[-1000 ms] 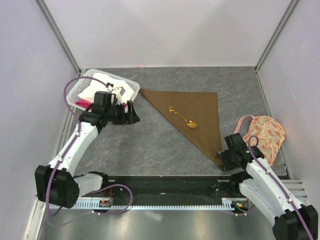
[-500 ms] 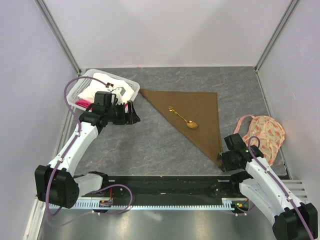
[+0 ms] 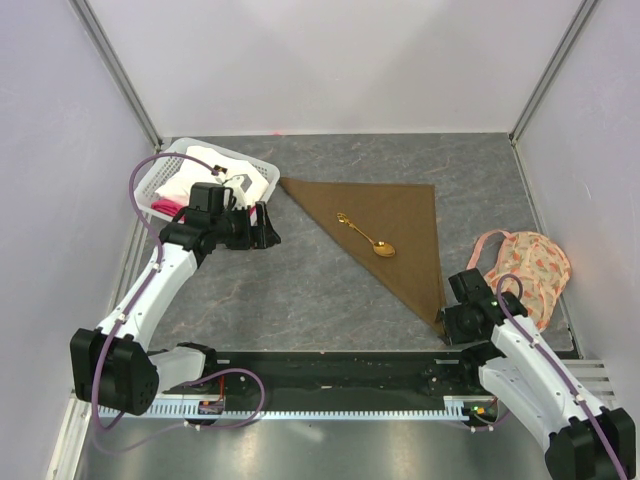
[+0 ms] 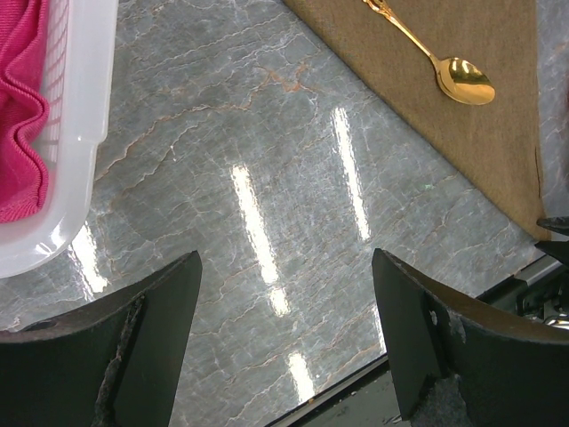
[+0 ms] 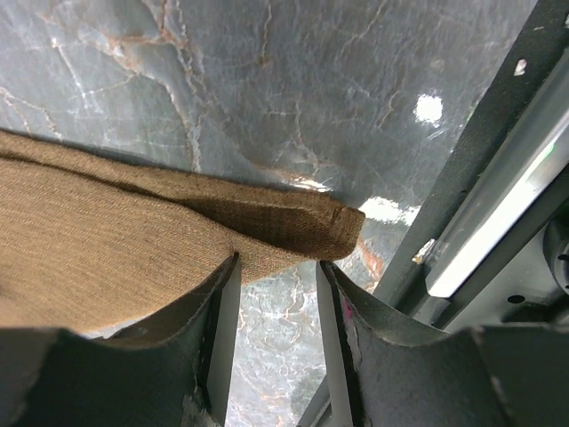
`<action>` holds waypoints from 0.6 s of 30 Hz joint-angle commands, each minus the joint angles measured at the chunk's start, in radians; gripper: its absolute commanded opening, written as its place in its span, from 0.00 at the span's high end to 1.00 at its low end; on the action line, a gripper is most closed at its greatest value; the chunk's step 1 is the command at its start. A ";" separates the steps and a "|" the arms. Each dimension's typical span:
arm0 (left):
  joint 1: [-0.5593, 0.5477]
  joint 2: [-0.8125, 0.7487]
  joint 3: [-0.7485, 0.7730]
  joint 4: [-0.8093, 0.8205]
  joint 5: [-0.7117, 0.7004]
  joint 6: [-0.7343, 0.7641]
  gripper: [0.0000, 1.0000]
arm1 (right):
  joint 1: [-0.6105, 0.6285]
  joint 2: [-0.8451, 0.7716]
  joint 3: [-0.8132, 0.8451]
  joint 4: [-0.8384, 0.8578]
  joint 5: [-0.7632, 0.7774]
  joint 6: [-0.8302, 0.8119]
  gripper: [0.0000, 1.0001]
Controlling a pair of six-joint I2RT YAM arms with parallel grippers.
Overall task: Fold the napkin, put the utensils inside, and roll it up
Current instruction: Fold the napkin
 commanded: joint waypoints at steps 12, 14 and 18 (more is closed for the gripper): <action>-0.009 0.001 0.012 0.025 0.014 0.009 0.15 | -0.001 0.039 -0.057 0.051 0.029 0.029 0.62; -0.009 0.002 0.012 0.025 0.015 0.009 0.15 | -0.001 0.033 -0.062 0.051 0.034 0.034 0.70; -0.009 -0.001 0.010 0.023 0.014 0.009 0.15 | -0.003 0.010 -0.072 0.053 0.046 0.043 0.79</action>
